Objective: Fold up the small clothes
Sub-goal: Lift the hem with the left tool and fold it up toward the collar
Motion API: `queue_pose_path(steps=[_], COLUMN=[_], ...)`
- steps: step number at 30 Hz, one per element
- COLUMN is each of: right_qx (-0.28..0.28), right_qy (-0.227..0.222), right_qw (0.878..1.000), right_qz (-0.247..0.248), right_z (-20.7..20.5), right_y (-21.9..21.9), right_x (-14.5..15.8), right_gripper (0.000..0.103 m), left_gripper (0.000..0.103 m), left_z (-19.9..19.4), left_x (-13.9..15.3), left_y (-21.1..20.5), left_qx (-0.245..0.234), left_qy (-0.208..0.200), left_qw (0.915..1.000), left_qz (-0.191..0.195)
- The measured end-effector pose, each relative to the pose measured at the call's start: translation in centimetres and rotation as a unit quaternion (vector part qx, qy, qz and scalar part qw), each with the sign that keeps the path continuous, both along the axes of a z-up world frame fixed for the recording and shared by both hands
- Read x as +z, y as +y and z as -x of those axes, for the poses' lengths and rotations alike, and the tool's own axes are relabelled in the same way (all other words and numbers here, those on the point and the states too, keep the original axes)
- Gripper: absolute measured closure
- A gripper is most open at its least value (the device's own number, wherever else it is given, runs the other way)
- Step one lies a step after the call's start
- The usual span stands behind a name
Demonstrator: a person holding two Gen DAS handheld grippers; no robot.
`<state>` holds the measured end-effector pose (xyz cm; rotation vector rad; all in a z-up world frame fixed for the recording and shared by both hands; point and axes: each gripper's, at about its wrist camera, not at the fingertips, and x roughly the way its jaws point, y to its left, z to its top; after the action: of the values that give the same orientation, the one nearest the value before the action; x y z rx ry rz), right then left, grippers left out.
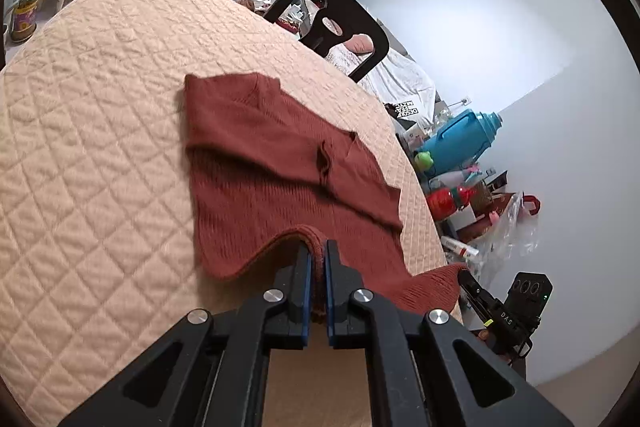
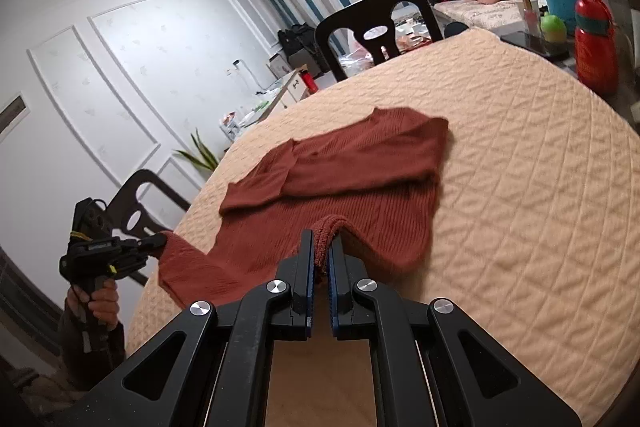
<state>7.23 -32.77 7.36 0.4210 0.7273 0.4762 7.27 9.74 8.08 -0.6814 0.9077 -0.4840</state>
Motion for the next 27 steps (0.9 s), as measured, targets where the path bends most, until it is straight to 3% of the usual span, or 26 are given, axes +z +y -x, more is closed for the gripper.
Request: queue_pose_path(steps=[6,16,27], right_qx=[-0.007,-0.022,-0.026], right_qy=[0.003,0.012,0.028], right_qw=[1.0,1.0,0.999], right_qz=[0.0,0.001,0.009], right_z=[-3.4,-9.0,-13.4], right_y=[0.1,0.3,1.3], right_x=[0.8,1.2,0.6], right_gripper=[0.098,0.098,0.098], left_gripper=[0.096,0.096,0.096], left_z=[-2.7,-8.0,-12.7], left_x=[0.8,0.3,-1.0], left_y=[0.0,0.7,0.4], left_qx=[0.005,0.031,0.047], left_qy=[-0.009,0.007,0.031], left_qw=[0.9999,0.9993,0.9982], left_qz=[0.001,0.022,0.02])
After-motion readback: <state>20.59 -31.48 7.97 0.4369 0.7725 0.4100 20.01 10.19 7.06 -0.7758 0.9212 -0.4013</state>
